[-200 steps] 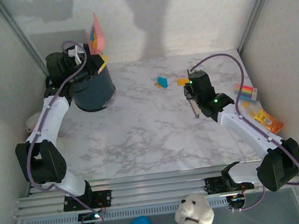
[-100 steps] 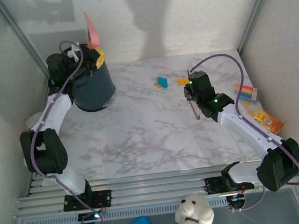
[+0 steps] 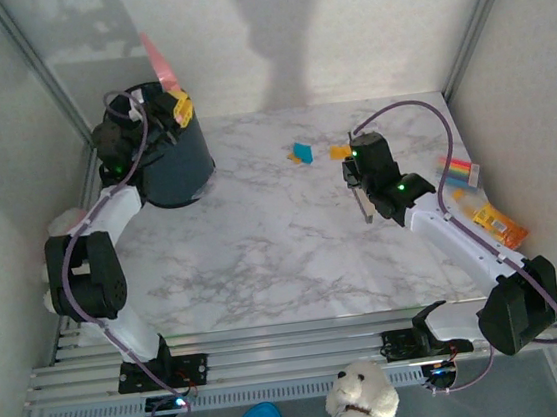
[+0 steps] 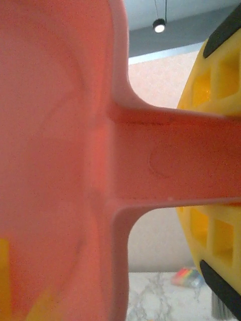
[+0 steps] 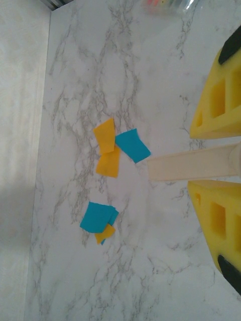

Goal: Sweep away the paper scraps from the table

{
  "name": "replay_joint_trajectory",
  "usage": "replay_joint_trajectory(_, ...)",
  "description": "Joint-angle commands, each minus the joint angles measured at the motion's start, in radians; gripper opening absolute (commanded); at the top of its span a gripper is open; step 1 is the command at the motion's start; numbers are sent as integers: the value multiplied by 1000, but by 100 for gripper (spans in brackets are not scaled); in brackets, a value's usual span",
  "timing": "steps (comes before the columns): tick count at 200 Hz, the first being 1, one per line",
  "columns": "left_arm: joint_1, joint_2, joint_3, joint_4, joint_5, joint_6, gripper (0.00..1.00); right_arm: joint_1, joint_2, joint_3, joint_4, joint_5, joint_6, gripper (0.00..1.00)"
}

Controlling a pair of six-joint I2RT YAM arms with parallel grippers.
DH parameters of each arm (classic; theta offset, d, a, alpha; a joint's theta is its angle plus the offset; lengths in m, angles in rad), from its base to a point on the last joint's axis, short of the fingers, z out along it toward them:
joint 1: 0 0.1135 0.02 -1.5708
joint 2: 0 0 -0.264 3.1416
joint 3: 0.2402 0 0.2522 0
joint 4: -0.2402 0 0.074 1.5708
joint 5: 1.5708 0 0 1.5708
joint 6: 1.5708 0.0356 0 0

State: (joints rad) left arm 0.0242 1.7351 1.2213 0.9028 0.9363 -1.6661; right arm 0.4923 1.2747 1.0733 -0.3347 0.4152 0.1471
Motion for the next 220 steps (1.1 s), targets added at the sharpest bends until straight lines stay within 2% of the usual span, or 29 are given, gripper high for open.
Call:
replay_joint_trajectory(1,6,9,-29,209,-44,-139,0,-5,5,20,13,-4,15,0)
replay_joint_trajectory(30,1,29,-70,375,-90,-284,0,-5,9,20,14,-4,13,0)
replay_joint_trajectory(85,-8,24,-79,384,-114,-297,0,-5,12,22,15,-3,14,0)
replay_joint_trajectory(118,-8,7,-66,293,-91,-215,0,-5,12,20,19,-3,16,0)
replay_joint_trajectory(141,-10,-43,-17,34,-63,17,0,-4,10,17,24,-1,15,0)
replay_joint_trajectory(183,-37,-105,228,-718,-91,649,0,-7,4,8,37,0,16,0)
replay_joint_trajectory(220,-94,-70,425,-1123,-152,1015,0,-15,2,-1,52,-21,36,0)
